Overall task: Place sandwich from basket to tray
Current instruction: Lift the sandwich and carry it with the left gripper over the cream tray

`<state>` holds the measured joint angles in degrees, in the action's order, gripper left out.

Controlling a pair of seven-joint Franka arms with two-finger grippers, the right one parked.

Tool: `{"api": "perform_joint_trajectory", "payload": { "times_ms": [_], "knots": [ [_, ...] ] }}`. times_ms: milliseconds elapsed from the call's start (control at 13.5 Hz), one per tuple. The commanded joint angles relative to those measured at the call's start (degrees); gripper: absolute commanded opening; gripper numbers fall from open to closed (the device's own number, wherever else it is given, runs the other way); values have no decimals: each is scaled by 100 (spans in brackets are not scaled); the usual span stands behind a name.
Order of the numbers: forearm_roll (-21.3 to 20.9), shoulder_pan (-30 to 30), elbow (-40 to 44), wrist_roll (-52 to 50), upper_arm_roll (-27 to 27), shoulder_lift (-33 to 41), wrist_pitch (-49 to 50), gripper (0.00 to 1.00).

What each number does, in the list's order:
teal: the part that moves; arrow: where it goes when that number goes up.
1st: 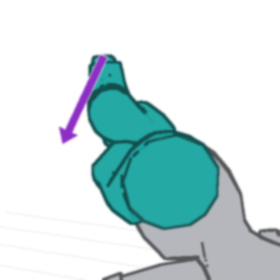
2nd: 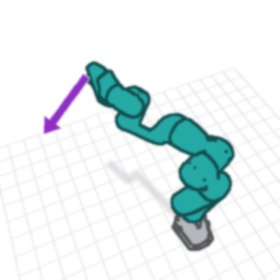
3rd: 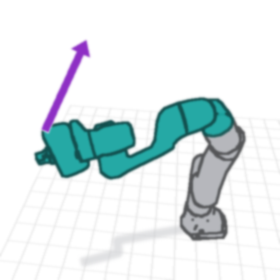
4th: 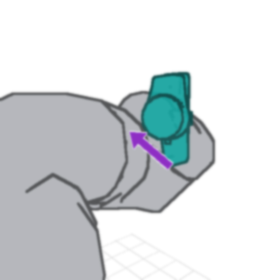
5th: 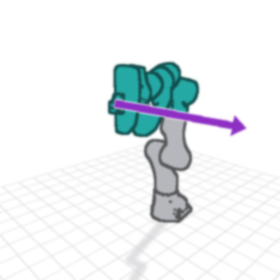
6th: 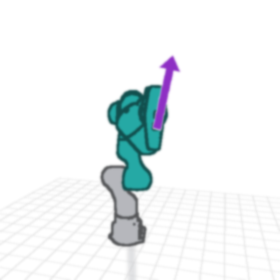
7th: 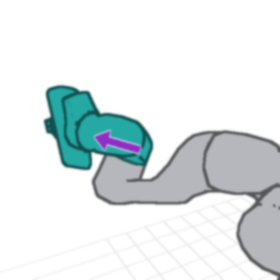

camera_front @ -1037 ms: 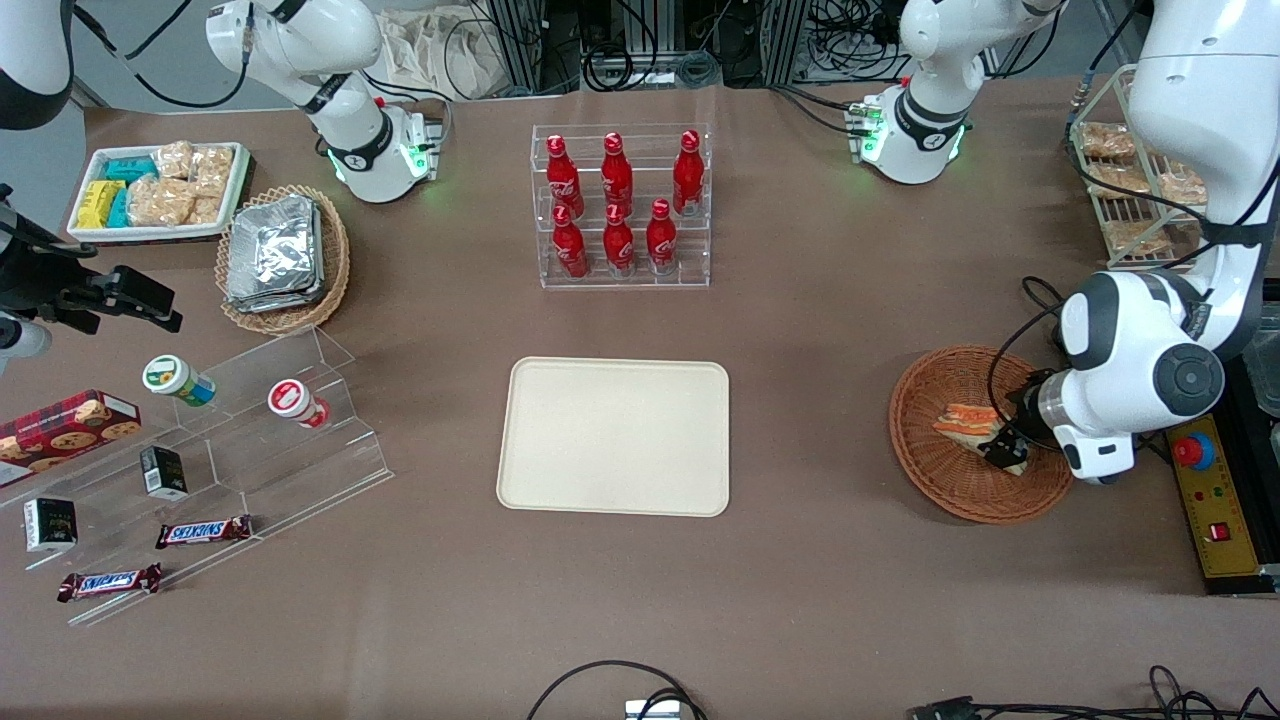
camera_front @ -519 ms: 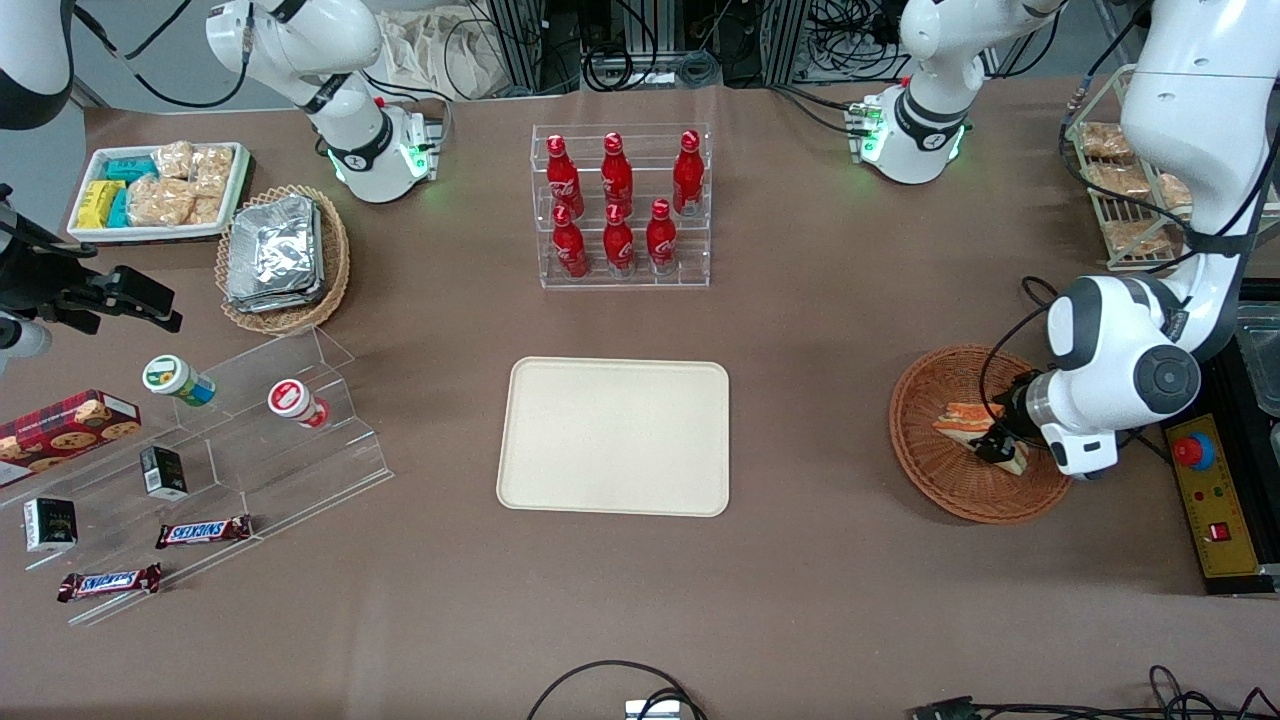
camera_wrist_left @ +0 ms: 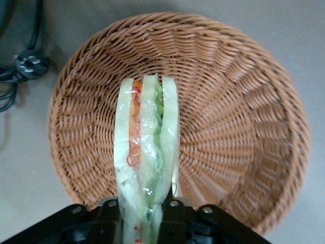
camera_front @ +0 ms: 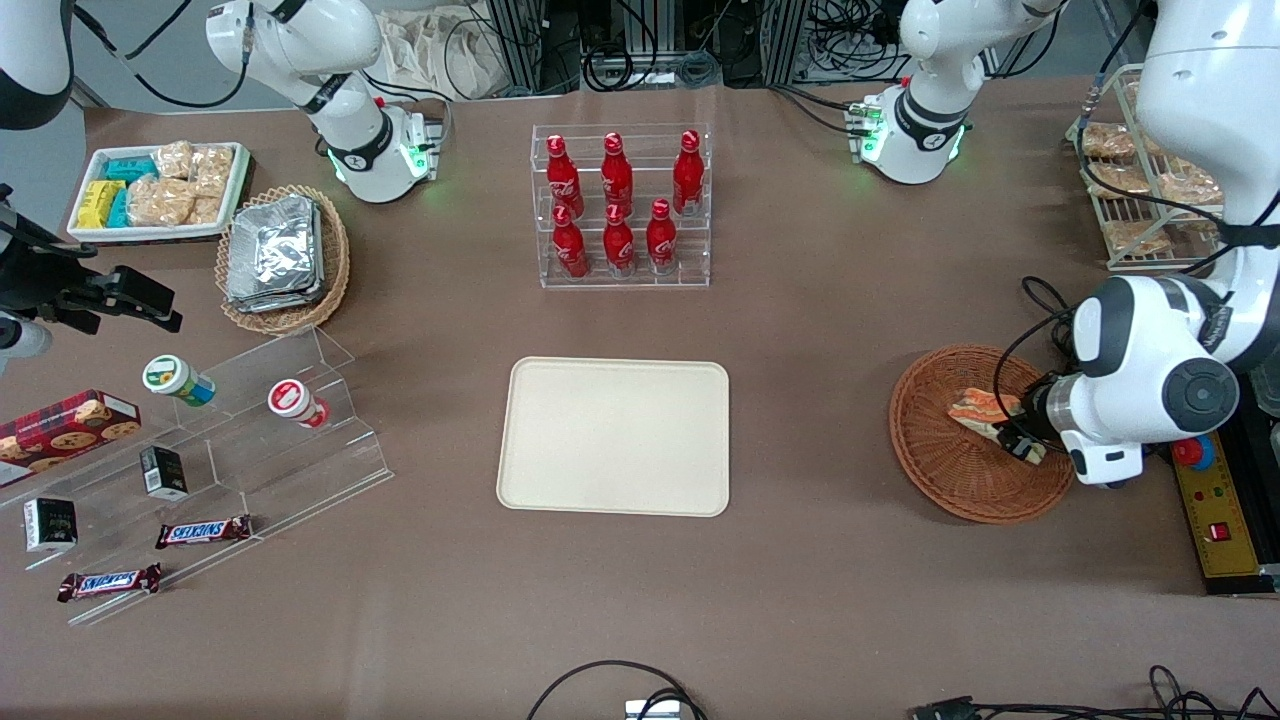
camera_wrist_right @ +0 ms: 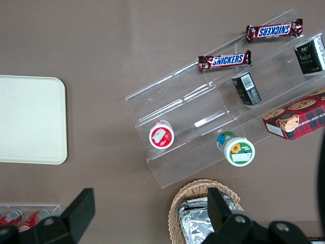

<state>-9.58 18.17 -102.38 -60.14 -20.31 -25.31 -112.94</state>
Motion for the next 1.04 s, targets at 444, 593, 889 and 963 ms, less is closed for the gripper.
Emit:
{"api": "perform_joint_trajectory", "payload": {
  "times_ms": [444,593,889,963],
  "knots": [
    [9,-1561,1502,-68,-183,184,1819,0],
    [9,-1825,1510,-33,-446,149,1767,0],
    [9,-1888,1633,914,-1219,-447,891,0],
    [1,-1931,1625,1021,-1351,-623,618,0]
  ]
}}
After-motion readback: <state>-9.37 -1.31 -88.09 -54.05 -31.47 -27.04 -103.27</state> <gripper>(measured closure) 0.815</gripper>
